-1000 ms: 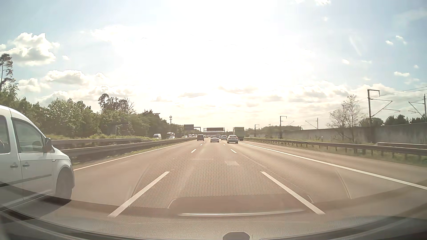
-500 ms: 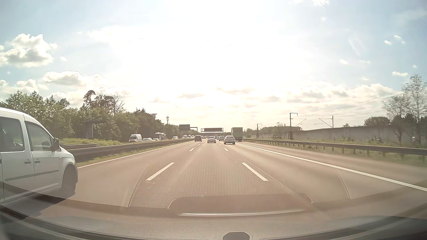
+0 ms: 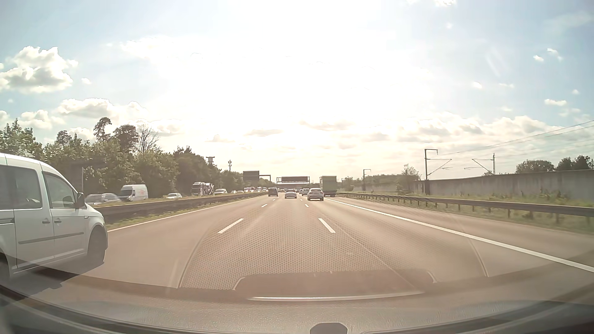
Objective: Follow the waypoints while adhering to traffic rules and regulations
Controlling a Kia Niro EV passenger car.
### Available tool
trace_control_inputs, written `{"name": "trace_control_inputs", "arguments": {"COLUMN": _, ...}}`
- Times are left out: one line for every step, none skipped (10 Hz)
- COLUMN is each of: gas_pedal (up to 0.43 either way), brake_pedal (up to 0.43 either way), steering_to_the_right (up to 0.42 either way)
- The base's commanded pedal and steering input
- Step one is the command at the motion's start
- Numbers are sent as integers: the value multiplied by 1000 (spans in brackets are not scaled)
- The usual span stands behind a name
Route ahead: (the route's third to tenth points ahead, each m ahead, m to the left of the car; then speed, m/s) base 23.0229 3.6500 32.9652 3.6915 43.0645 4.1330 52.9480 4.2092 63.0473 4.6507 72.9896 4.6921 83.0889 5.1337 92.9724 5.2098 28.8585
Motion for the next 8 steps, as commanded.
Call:
{"name": "trace_control_inputs", "arguments": {"gas_pedal": 311, "brake_pedal": 0, "steering_to_the_right": 1}}
{"name": "trace_control_inputs", "arguments": {"gas_pedal": 311, "brake_pedal": 0, "steering_to_the_right": 2}}
{"name": "trace_control_inputs", "arguments": {"gas_pedal": 311, "brake_pedal": 0, "steering_to_the_right": 4}}
{"name": "trace_control_inputs", "arguments": {"gas_pedal": 299, "brake_pedal": 0, "steering_to_the_right": 4}}
{"name": "trace_control_inputs", "arguments": {"gas_pedal": 299, "brake_pedal": 0, "steering_to_the_right": 5}}
{"name": "trace_control_inputs", "arguments": {"gas_pedal": 268, "brake_pedal": 0, "steering_to_the_right": 6}}
{"name": "trace_control_inputs", "arguments": {"gas_pedal": 248, "brake_pedal": 0, "steering_to_the_right": 7}}
{"name": "trace_control_inputs", "arguments": {"gas_pedal": 177, "brake_pedal": 0, "steering_to_the_right": 7}}
